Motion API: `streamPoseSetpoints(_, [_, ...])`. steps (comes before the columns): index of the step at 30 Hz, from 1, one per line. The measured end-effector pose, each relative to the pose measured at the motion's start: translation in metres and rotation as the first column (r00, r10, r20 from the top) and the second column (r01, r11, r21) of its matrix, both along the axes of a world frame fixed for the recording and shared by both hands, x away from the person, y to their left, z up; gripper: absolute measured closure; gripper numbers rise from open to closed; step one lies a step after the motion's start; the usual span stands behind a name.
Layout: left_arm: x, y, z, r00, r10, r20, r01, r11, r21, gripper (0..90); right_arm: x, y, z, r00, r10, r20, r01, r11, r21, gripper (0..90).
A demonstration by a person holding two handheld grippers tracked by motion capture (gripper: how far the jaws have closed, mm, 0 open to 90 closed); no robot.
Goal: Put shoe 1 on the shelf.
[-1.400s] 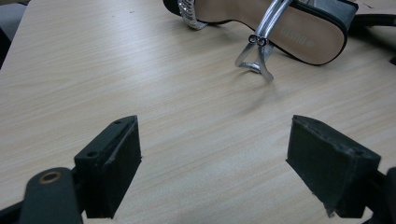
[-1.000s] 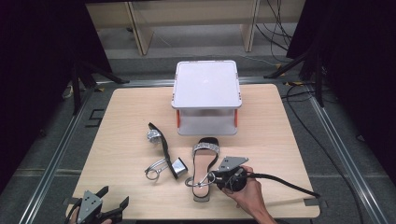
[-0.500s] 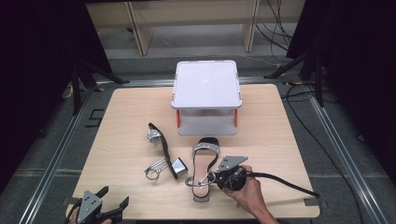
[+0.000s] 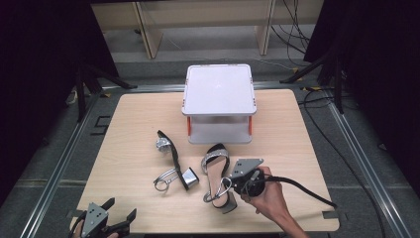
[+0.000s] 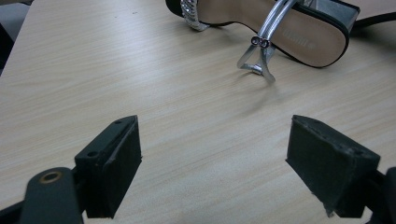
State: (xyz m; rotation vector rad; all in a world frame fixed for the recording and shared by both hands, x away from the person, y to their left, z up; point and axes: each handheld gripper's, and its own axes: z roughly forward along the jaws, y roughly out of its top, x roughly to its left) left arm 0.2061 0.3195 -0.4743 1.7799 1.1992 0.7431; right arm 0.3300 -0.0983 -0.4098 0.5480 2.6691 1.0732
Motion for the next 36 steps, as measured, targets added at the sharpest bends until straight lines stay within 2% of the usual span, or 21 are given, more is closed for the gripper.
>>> streamPoseSetpoints(2, [0.000, 0.000, 0.000, 1.0000, 0.000, -0.002, 0.000, 1.0000, 0.000, 17.2, 0.004, 0.001, 0.011, 0.9998, 0.020, -0.002, -0.020, 1.000, -0.015, 88.6])
streamPoseSetpoints(3, [0.000, 0.002, 0.001, 0.9997, -0.011, -0.020, 0.011, 0.9994, 0.033, 17.2, 0.005, 0.003, 0.017, 0.9994, 0.032, -0.014, -0.032, 0.999, -0.021, 88.7])
streamPoseSetpoints(5, [0.001, 0.000, 0.000, 1.0000, 0.000, -0.008, 0.000, 1.0000, 0.008, 17.2, 0.007, 0.007, 0.029, 0.9982, 0.050, -0.035, -0.051, 0.998, -0.036, 88.7])
streamPoseSetpoints(6, [0.001, 0.000, 0.000, 1.0000, 0.000, -0.008, 0.000, 1.0000, 0.008, 17.2, 0.008, 0.008, 0.035, 0.9970, 0.054, -0.055, -0.056, 0.998, -0.040, 88.8])
streamPoseSetpoints(9, [0.000, 0.001, 0.000, 0.9999, -0.003, -0.010, 0.003, 0.9999, 0.013, 17.2, 0.014, 0.011, 0.052, 0.9956, 0.066, -0.066, -0.068, 0.997, -0.035, 88.8])
streamPoseSetpoints(10, [0.000, 0.002, 0.001, 0.9998, -0.009, -0.017, 0.009, 0.9996, 0.026, 17.2, 0.017, 0.012, 0.059, 0.9953, 0.075, -0.060, -0.078, 0.996, -0.035, 88.8])
streamPoseSetpoints(12, [0.000, 0.001, 0.000, 1.0000, -0.001, -0.007, 0.001, 1.0000, 0.008, 17.2, 0.021, 0.015, 0.074, 0.9942, 0.086, -0.066, -0.089, 0.995, -0.043, 88.8])
streamPoseSetpoints(14, [0.000, 0.002, 0.001, 0.9999, -0.007, -0.015, 0.008, 0.9996, 0.026, 17.2, 0.024, 0.020, 0.087, 0.9931, 0.098, -0.064, -0.100, 0.994, -0.038, 88.8])
streamPoseSetpoints(16, [0.000, 0.001, 0.000, 1.0000, -0.001, -0.009, 0.001, 1.0000, 0.009, 17.2, 0.026, 0.024, 0.100, 0.9941, 0.098, -0.046, -0.100, 0.994, -0.049, 88.9])
streamPoseSetpoints(19, [-0.001, 0.002, 0.001, 0.9998, -0.010, -0.019, 0.010, 0.9994, 0.032, 17.2, 0.030, 0.031, 0.115, 0.9945, 0.103, -0.019, -0.104, 0.993, -0.061, 88.9])
streamPoseSetpoints(20, [0.000, 0.001, 0.001, 0.9999, -0.003, -0.010, 0.003, 0.9999, 0.014, 17.2, 0.030, 0.034, 0.121, 0.9954, 0.094, -0.019, -0.095, 0.994, -0.060, 88.9])
streamPoseSetpoints(24, [0.000, 0.001, 0.000, 1.0000, -0.001, -0.008, 0.001, 1.0000, 0.007, 17.2, 0.038, 0.046, 0.143, 0.9904, 0.129, 0.049, -0.126, 0.990, -0.060, 88.8])
streamPoseSetpoints(25, [0.000, 0.001, 0.000, 1.0000, -0.002, -0.008, 0.002, 1.0000, 0.007, 17.2, 0.039, 0.050, 0.148, 0.9924, 0.118, 0.034, -0.116, 0.992, -0.051, 88.8])
streamPoseSetpoints(26, [0.000, 0.001, 0.000, 1.0000, -0.002, -0.008, 0.002, 1.0000, 0.007, 17.2, 0.042, 0.054, 0.153, 0.9901, 0.131, 0.049, -0.129, 0.990, -0.049, 88.8])
streamPoseSetpoints(27, [0.000, 0.001, 0.000, 1.0000, -0.002, -0.008, 0.002, 1.0000, 0.006, 17.2, 0.043, 0.058, 0.156, 0.9912, 0.128, 0.033, -0.127, 0.991, -0.043, 88.8])
streamPoseSetpoints(29, [0.000, 0.002, 0.001, 0.9999, -0.005, -0.011, 0.005, 0.9999, 0.012, 17.2, 0.046, 0.063, 0.160, 0.9898, 0.138, 0.035, -0.136, 0.990, -0.047, 88.8])
streamPoseSetpoints(34, [0.000, 0.001, 0.000, 0.9999, -0.006, -0.009, 0.007, 1.0000, 0.007, 17.2, 0.060, 0.093, 0.176, 0.9849, 0.161, 0.064, -0.157, 0.985, -0.065, 88.8])
streamPoseSetpoints(36, [0.000, 0.001, 0.000, 0.9999, -0.006, -0.009, 0.006, 0.9999, 0.010, 17.2, 0.063, 0.097, 0.178, 0.9860, 0.152, 0.069, -0.149, 0.988, -0.048, 88.8])
